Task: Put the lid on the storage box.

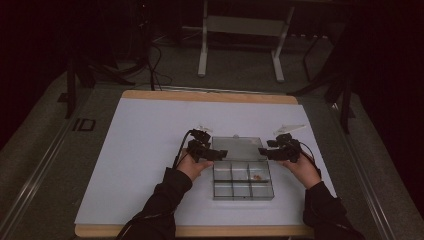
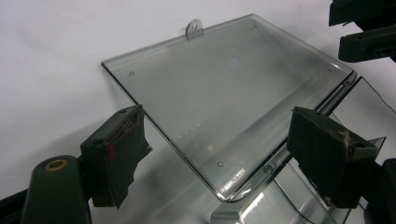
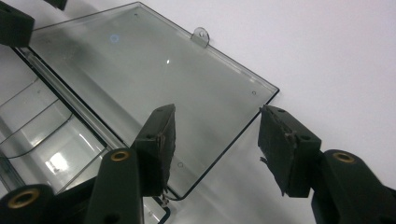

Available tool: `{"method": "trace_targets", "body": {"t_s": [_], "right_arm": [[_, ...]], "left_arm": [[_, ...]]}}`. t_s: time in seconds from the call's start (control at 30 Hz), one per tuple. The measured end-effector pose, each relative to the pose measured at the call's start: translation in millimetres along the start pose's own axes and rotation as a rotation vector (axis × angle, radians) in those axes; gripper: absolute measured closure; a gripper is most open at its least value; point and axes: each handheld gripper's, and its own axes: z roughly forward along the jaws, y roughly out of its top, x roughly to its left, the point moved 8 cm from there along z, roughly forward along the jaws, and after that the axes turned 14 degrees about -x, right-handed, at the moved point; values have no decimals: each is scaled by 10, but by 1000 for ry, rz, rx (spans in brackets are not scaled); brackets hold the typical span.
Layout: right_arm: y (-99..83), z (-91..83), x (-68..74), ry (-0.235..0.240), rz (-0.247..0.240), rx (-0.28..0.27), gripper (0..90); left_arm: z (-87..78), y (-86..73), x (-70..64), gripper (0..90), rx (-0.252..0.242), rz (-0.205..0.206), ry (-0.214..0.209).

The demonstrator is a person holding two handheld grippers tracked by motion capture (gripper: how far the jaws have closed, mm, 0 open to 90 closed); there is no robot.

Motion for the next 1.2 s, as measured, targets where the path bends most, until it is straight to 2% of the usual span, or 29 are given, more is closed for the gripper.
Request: {"method": "trace_targets", "body": {"t_s": [0.17, 0.23, 0.3, 0.43, 0.57, 0.6, 0.67, 0.77, 0.8, 1.03, 1.1, 1.13, 1.17, 1.2], "right_arm": [[-43, 26, -16, 0, 19, 11, 449], [-50, 30, -22, 2, 23, 10, 448], [-73, 36, -36, 0, 31, 15, 448], [-100, 48, -38, 4, 39, 22, 446], [-111, 59, -39, 4, 39, 24, 447], [-114, 62, -37, 2, 41, 23, 447], [-98, 53, -38, 7, 56, 10, 447], [-71, 33, -34, 15, 69, 1, 466], [-71, 33, -34, 15, 69, 1, 466], [-25, -20, 29, 32, 42, -12, 535], [-9, -42, 46, 37, 33, -20, 549], [0, -54, 53, 40, 27, -22, 569], [7, -68, 65, 45, 21, -25, 583], [7, -68, 65, 45, 21, -25, 583]], "left_arm": [[65, -67, 58, 227, 28, -83, -28], [80, -83, 62, 241, 32, -90, -33], [111, -110, 87, 253, 36, -144, -63], [124, -126, 94, 308, 27, -172, -97], [111, -109, 75, 320, 17, -137, -87], [95, -86, 51, 350, 4, -90, -75], [88, -75, 35, 390, 0, -83, -71], [64, -41, -2, 437, -16, -41, -73], [64, -41, -2, 446, -16, -41, -73], [7, -5, -49, 543, -70, 14, -62], [-50, 38, -61, 595, -110, 33, -55], [-50, 38, -61, 616, -110, 33, -55], [-78, 63, -80, 629, -119, 58, -44], [-78, 63, -80, 638, -119, 58, -44]]}}
